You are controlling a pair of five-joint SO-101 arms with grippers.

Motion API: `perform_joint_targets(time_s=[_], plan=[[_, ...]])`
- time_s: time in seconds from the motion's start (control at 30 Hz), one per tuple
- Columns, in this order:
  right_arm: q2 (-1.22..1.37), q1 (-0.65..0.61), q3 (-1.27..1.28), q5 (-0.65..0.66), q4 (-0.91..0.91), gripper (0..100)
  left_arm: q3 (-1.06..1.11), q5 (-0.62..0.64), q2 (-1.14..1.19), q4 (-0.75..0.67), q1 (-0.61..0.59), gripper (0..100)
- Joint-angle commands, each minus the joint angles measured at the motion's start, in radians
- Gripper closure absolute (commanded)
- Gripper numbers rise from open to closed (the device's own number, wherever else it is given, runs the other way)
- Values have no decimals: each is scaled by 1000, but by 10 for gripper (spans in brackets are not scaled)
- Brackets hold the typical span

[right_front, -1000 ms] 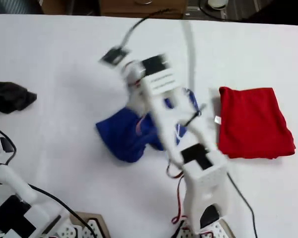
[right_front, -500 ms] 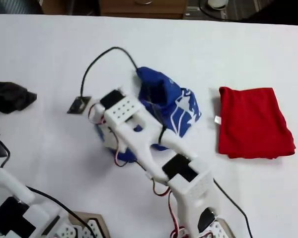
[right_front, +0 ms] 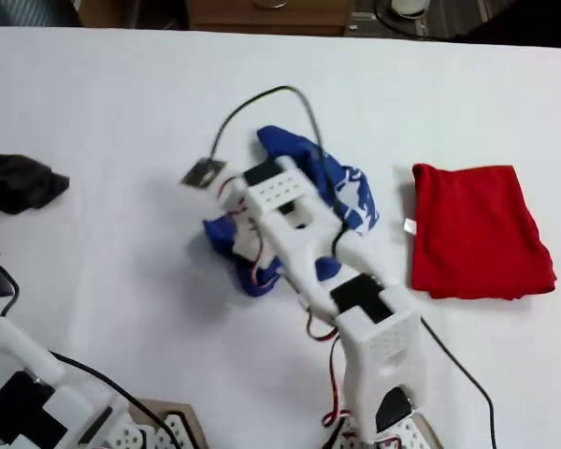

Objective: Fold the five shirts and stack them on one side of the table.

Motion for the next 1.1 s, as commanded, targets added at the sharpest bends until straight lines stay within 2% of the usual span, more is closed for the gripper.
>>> perform_joint_targets(time_s=[0.0,0.33,0.43,0.8,0.93,1.07], plan=[[-18,62,-110,5,54,979,-1,-2,-41,-6,-5,752],[-278,102,-509,-2,312,976,1,-2,-41,-6,-3,752],[-371,82,-568,-3,326,976,1,-2,-41,-6,-3,752],[-705,-81,-598,0,320,976,1,-2,-41,-6,-3,752],[-763,-81,-598,3,320,976,1,-2,-41,-6,-3,752],[-754,-15,-574,3,317,976,1,-2,-40,-6,-3,752]])
